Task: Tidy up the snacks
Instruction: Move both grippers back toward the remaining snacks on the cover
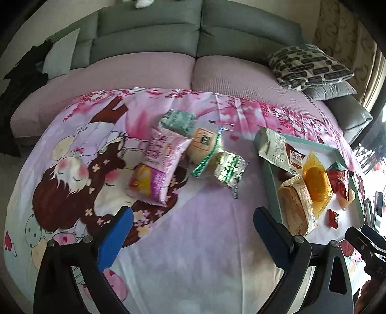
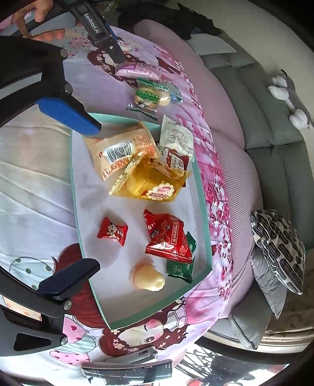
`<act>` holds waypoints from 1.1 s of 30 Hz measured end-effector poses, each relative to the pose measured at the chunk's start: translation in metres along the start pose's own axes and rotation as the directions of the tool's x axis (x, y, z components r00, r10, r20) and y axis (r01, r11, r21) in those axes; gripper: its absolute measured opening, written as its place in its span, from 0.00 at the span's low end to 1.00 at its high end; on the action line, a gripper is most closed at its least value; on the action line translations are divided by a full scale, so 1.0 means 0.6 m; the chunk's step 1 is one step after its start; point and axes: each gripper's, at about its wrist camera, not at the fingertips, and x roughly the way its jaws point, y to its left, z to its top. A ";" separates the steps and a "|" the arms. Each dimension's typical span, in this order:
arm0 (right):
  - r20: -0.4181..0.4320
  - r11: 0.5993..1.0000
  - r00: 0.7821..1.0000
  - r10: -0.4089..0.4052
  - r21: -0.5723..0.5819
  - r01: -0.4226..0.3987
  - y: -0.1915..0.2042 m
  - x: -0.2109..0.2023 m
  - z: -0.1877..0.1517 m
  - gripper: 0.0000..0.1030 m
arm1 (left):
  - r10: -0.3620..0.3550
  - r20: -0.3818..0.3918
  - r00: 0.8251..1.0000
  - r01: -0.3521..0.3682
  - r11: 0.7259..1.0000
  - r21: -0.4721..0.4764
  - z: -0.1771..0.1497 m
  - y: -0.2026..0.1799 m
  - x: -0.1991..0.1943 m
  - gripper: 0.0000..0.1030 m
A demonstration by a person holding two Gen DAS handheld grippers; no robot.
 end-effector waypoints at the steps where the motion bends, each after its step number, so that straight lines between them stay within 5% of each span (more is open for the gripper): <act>1: -0.001 1.000 1.000 0.001 -0.004 -0.001 0.004 -0.001 -0.002 1.00 | 0.002 0.006 1.000 -0.002 1.000 -0.006 -0.003 0.007 -0.003 0.97; 16: 0.000 0.998 1.000 0.028 -0.050 -0.028 0.054 -0.017 -0.010 1.00 | 0.024 0.051 0.998 -0.020 0.997 -0.073 -0.017 0.070 -0.038 0.97; 33: -0.044 0.988 0.995 0.087 -0.123 -0.092 0.137 0.031 0.006 1.00 | 0.018 0.053 0.998 -0.011 0.992 -0.128 -0.013 0.125 -0.007 0.97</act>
